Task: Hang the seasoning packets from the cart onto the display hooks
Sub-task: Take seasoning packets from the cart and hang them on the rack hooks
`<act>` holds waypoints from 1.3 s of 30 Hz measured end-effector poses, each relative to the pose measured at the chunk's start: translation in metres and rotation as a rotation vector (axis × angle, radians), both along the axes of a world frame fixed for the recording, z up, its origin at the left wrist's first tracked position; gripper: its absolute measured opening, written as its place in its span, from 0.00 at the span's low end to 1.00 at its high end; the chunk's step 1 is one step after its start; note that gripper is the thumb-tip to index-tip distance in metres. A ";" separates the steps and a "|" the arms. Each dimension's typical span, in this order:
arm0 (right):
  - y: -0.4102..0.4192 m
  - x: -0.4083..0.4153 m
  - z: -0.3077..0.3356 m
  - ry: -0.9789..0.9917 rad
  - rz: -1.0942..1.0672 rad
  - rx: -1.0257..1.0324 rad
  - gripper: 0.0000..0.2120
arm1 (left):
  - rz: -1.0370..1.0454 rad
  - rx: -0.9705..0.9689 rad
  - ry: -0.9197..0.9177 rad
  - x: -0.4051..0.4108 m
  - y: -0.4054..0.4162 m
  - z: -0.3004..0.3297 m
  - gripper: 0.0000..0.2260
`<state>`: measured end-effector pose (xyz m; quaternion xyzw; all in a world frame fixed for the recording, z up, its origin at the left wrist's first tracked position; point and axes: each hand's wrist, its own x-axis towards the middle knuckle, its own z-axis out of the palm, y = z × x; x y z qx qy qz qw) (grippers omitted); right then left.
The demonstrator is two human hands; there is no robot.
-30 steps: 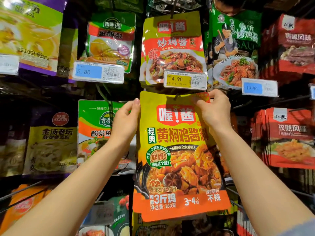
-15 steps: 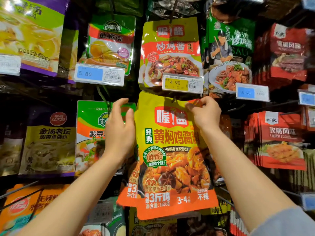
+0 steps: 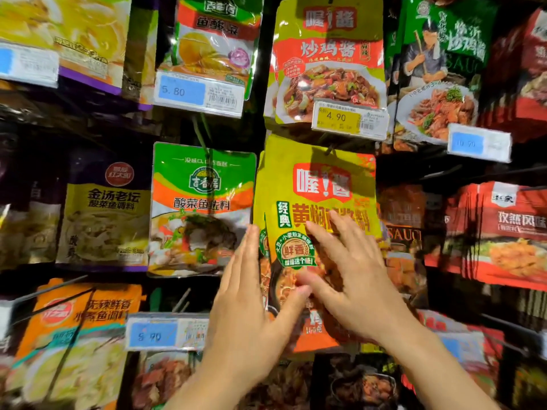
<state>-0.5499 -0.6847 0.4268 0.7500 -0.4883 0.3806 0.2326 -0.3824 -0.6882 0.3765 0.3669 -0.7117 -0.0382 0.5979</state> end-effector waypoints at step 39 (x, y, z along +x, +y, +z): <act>0.038 0.133 0.005 0.023 0.328 0.323 0.23 | 0.342 -0.109 -0.059 0.172 0.070 -0.059 0.14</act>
